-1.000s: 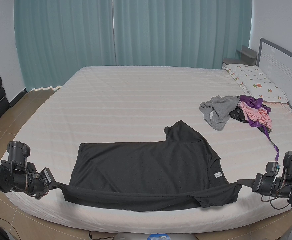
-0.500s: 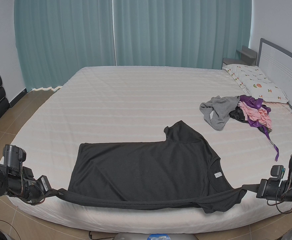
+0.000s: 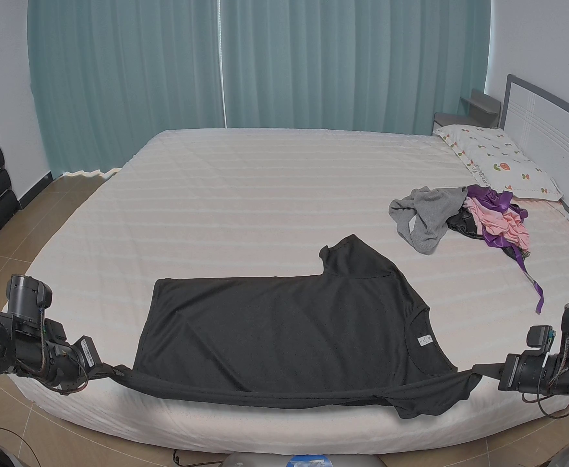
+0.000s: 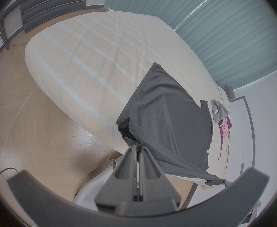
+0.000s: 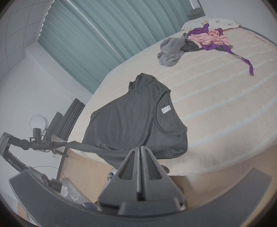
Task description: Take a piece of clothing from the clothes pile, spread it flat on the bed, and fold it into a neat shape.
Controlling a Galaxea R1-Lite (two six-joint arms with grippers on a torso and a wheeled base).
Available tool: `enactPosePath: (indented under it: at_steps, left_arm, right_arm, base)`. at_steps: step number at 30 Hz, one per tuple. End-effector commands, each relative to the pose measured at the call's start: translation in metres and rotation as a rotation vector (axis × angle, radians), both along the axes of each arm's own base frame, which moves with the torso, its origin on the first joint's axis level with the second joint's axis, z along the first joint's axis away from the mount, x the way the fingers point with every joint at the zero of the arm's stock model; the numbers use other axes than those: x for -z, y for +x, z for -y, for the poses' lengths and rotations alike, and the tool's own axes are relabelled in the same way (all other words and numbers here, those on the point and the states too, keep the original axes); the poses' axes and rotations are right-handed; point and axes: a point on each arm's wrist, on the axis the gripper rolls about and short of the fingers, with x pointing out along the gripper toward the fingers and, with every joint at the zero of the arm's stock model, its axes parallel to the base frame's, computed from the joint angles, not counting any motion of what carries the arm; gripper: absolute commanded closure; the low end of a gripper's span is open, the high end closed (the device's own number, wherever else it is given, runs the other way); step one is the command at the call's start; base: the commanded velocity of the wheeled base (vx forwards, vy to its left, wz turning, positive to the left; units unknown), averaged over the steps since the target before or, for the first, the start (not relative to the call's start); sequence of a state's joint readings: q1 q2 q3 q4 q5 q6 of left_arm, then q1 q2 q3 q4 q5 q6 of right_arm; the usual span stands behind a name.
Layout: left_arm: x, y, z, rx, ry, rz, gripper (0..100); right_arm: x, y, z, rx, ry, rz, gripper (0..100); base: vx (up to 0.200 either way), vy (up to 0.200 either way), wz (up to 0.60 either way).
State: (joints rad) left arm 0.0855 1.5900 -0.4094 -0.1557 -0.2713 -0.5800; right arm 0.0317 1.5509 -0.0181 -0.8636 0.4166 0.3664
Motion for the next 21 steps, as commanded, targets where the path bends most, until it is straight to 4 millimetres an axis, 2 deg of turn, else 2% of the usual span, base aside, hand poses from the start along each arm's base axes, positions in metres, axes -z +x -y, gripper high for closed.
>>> enactPosePath:
  at_steps: [1, 2, 3, 12, 21]
  left_arm:
    - [0.007, 0.013, -0.001, -0.001, -0.005, -0.044, 100]
    - [0.007, 0.013, -0.001, -0.001, -0.005, -0.044, 100]
    - [0.015, 0.027, -0.002, -0.004, -0.01, -0.086, 100]
    - [0.024, 0.057, -0.005, -0.011, -0.011, -0.102, 100]
    - [0.029, 0.069, -0.006, -0.008, -0.013, -0.105, 100]
  right_arm:
    - [0.006, 0.007, 0.0, -0.001, -0.001, -0.037, 100]
    - [0.006, 0.007, 0.0, -0.001, -0.001, -0.037, 100]
    - [0.01, 0.02, 0.0, 0.003, -0.001, -0.059, 100]
    - [0.02, 0.056, -0.002, 0.015, -0.015, -0.083, 100]
    - [0.023, 0.083, -0.007, 0.017, -0.032, -0.072, 100]
  base:
    - [0.0, 0.0, 0.0]
    - [0.0, 0.0, 0.0]
    - [0.0, 0.0, 0.0]
    - [0.0, 0.0, 0.0]
    - [0.0, 0.0, 0.0]
